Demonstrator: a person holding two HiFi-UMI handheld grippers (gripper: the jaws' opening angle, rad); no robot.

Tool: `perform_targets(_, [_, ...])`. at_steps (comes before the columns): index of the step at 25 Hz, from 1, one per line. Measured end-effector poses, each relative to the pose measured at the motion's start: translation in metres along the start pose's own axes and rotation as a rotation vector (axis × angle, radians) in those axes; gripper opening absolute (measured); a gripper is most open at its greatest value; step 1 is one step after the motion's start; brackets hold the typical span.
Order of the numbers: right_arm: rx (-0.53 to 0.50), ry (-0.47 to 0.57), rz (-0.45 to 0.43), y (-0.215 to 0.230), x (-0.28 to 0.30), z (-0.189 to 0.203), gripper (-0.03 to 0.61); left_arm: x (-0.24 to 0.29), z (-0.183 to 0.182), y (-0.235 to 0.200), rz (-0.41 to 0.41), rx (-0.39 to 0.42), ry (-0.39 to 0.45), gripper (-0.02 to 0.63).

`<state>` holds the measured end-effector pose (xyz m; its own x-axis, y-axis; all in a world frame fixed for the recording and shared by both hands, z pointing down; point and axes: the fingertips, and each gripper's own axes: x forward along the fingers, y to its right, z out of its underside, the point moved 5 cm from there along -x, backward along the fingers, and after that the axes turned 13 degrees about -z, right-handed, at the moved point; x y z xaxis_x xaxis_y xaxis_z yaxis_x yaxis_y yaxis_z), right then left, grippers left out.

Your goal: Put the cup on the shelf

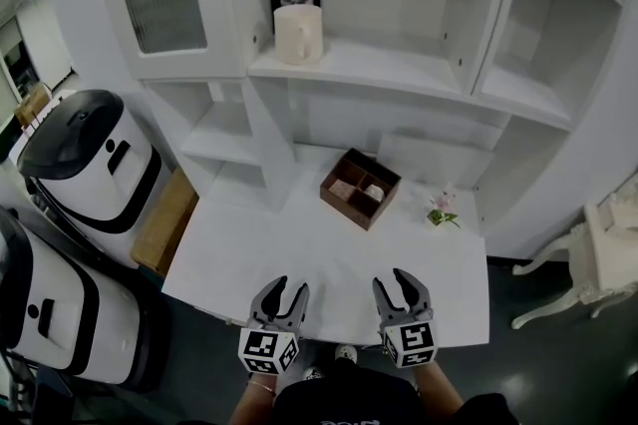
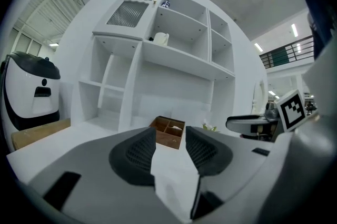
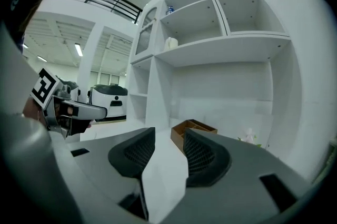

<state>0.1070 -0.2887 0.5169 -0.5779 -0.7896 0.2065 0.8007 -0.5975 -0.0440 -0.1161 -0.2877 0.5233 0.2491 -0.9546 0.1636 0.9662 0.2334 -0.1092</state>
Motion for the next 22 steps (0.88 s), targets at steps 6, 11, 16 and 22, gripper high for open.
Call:
perform_targets(6, [-0.019,0.021,-0.023,-0.003,0.004,-0.01,0.06,0.0,0.005,0.007,0.014,-0.009,-0.002,0.061])
perform_targets(11, [-0.006,0.054,-0.036,-0.005,0.004,-0.014,0.011,0.0,0.007,0.009,0.026,-0.043,0.003,0.005])
perform_targets(16, [0.003,0.066,-0.033,-0.007,0.006,-0.014,0.009,0.001,0.006,0.011,0.038,-0.047,0.008,0.003])
perform_targets(22, [-0.003,0.036,-0.038,-0.008,0.011,-0.011,0.008,0.003,0.004,0.009,0.029,-0.052,0.016,0.003])
